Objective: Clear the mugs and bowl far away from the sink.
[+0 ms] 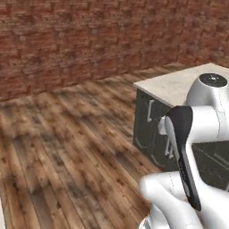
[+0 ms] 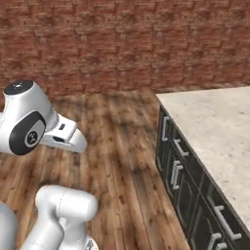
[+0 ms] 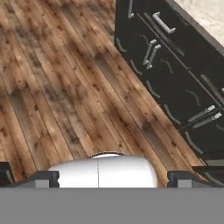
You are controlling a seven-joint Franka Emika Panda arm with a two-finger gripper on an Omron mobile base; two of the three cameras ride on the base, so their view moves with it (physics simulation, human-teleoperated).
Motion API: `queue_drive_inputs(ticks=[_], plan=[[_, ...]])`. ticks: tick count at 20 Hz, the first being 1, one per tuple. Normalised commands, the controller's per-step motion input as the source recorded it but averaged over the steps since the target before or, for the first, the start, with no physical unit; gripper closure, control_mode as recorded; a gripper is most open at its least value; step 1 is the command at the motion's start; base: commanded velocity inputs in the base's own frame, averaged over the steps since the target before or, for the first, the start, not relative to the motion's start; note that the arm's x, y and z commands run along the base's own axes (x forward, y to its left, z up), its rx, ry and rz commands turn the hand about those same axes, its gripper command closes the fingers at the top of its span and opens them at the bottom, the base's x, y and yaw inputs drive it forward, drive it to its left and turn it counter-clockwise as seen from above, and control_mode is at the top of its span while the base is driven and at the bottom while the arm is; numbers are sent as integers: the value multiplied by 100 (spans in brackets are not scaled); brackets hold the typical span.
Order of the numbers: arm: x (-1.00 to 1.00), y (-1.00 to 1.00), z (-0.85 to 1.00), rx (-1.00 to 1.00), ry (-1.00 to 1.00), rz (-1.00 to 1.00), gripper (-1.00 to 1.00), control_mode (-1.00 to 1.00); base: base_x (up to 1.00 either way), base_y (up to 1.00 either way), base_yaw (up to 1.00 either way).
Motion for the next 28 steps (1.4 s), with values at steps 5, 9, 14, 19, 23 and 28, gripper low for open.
queue_drive_inputs(ticks=[5,9,14,19,23,28], plan=[[0,0,0,0,0,0,-100,100,0,37,89],[0,0,0,0,0,0,-100,100,0,32,91],[0,0,0,0,0,0,-100,100,0,33,90],[0,0,0,0,0,0,-100,100,0,35,85],[0,0,0,0,0,0,-100,100,0,24,75],[0,0,0,0,0,0,-100,100,3,1,70]])
